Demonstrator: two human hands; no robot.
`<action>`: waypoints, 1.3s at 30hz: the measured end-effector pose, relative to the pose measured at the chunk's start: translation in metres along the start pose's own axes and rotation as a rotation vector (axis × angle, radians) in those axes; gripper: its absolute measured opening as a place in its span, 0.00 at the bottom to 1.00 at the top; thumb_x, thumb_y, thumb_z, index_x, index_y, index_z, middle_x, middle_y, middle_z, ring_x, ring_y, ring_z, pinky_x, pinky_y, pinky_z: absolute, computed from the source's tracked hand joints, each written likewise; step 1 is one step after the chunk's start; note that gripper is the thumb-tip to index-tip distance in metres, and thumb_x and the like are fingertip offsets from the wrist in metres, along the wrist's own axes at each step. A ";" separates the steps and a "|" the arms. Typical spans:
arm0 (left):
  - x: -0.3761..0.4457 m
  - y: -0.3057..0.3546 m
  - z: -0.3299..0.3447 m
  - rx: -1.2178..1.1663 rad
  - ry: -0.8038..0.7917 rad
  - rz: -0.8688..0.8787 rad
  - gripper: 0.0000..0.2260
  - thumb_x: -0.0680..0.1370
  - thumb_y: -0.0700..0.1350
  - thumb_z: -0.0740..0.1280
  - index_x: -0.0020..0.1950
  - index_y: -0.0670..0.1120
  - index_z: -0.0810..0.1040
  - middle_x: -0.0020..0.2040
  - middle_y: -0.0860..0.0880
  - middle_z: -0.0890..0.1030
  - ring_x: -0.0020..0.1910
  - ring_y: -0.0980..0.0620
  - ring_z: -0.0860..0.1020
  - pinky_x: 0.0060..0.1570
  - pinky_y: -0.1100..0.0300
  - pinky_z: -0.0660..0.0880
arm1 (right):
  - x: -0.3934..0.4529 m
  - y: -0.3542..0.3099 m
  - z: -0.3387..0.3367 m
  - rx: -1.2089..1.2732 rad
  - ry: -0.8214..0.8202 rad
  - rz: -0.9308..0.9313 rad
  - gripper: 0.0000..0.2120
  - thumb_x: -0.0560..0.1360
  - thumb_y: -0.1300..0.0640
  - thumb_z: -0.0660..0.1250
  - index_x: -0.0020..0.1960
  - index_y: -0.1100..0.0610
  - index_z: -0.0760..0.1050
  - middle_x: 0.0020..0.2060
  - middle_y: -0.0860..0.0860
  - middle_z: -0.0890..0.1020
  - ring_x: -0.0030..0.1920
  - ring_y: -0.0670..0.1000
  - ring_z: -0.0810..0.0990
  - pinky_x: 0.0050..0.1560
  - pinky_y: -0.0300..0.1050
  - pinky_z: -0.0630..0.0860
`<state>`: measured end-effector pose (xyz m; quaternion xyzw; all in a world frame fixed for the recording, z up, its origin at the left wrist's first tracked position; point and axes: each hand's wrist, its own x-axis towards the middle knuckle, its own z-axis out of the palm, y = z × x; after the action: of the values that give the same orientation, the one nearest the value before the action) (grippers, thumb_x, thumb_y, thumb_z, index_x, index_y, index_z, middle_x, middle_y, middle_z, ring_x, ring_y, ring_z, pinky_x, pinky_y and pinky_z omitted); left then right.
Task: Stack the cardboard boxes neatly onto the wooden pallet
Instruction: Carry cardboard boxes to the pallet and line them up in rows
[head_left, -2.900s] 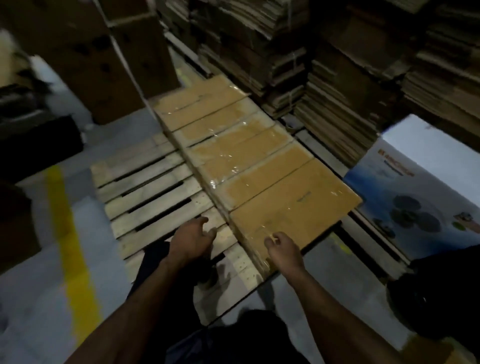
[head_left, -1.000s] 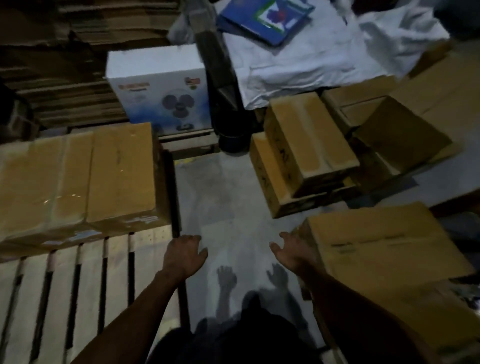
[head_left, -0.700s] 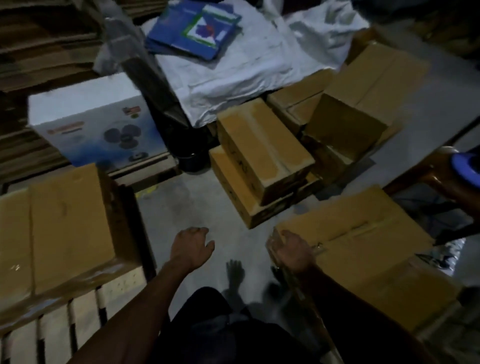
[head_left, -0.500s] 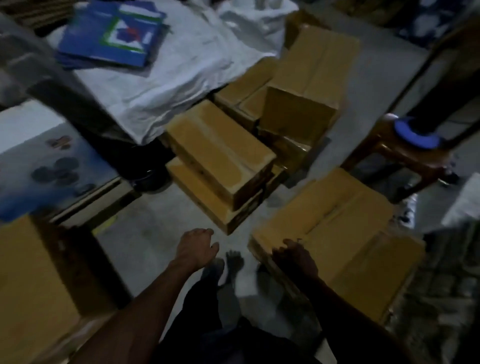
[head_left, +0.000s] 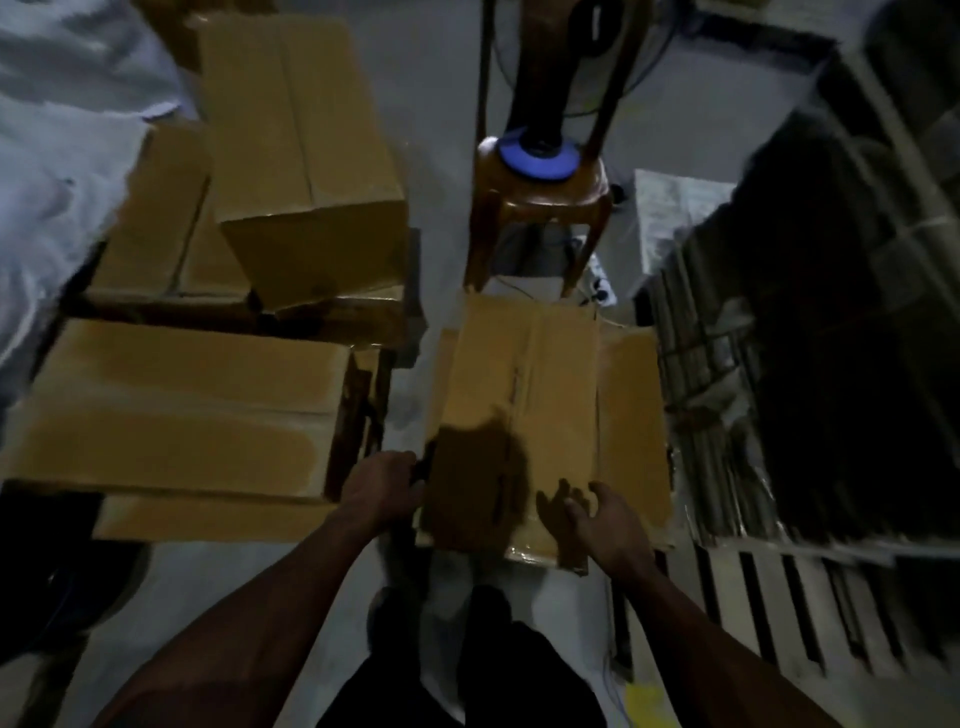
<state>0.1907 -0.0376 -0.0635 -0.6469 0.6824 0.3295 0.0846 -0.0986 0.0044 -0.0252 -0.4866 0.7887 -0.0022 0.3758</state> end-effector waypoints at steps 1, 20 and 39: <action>0.009 0.004 -0.001 -0.017 -0.019 -0.005 0.21 0.82 0.52 0.61 0.71 0.41 0.71 0.67 0.42 0.75 0.64 0.43 0.75 0.60 0.52 0.74 | 0.006 0.002 -0.002 0.033 0.010 0.019 0.29 0.80 0.44 0.64 0.74 0.59 0.66 0.70 0.57 0.74 0.68 0.59 0.73 0.63 0.50 0.71; 0.253 0.017 0.119 -0.976 0.073 -0.393 0.43 0.68 0.60 0.76 0.78 0.53 0.59 0.70 0.47 0.73 0.67 0.42 0.73 0.65 0.44 0.72 | 0.277 0.064 0.052 0.638 0.003 0.073 0.64 0.52 0.26 0.77 0.79 0.41 0.48 0.74 0.52 0.69 0.71 0.57 0.71 0.65 0.63 0.74; 0.138 0.076 0.029 -0.869 0.193 -0.207 0.28 0.74 0.49 0.74 0.71 0.49 0.69 0.57 0.51 0.77 0.56 0.48 0.76 0.55 0.53 0.72 | 0.132 0.053 0.000 0.675 0.206 0.057 0.55 0.58 0.24 0.71 0.77 0.43 0.55 0.67 0.45 0.76 0.62 0.52 0.79 0.60 0.58 0.78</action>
<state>0.0903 -0.1396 -0.1347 -0.7151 0.4174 0.5132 -0.2261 -0.1719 -0.0690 -0.1225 -0.3100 0.7906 -0.3012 0.4337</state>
